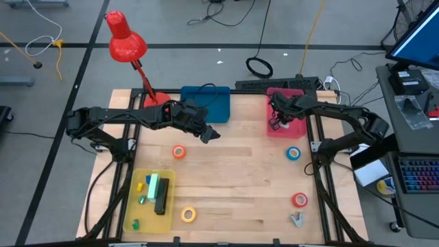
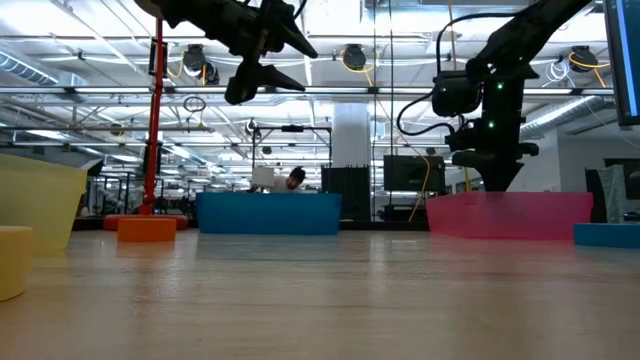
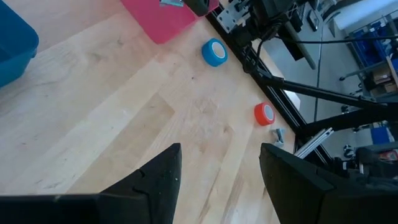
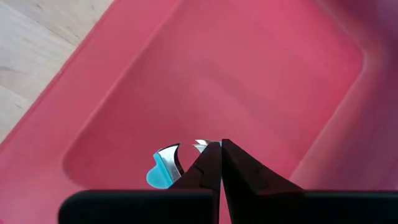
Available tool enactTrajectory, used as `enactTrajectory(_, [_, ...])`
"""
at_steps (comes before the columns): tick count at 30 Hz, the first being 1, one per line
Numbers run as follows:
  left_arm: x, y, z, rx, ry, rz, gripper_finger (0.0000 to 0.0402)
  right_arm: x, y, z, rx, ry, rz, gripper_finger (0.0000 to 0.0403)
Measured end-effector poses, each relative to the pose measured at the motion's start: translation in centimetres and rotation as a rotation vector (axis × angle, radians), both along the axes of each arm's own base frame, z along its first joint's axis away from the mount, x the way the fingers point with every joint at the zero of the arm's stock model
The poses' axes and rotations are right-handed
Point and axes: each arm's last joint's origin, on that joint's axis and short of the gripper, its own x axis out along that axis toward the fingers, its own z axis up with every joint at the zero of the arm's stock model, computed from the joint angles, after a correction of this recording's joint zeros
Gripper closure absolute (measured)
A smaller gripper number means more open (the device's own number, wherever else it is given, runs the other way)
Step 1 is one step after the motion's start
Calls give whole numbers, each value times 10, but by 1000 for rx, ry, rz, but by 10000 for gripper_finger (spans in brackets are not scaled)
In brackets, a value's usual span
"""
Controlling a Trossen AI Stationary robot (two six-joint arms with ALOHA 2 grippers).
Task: Pick and place Stapler, Stapler remover, tape
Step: Put the blue staple remover into the red bin
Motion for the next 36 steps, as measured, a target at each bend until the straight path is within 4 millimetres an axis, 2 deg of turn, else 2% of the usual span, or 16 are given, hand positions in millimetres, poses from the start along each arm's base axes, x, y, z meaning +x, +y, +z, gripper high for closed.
enactTrajectory(4, [0,0,0,13,-2,-7,185,0,0,0,19,-8,26,387])
enactTrajectory(11, [0,0,0,22,-2,-13,185,0,1,2,11,-7,33,322])
enactTrajectory(16, [0,0,0,36,-4,-22,186,-8,8,16,-8,-53,12,294])
enactTrajectory(21, [0,0,0,67,-5,-30,185,-24,28,45,20,-206,40,295])
enactTrajectory(28, [0,1,0,132,5,11,186,-43,68,82,209,-598,150,315])
enactTrajectory(32, [0,1,0,157,5,0,186,-51,90,96,368,-756,193,323])
enactTrajectory(36, [0,0,0,190,4,-21,186,-56,110,103,468,-808,195,328])
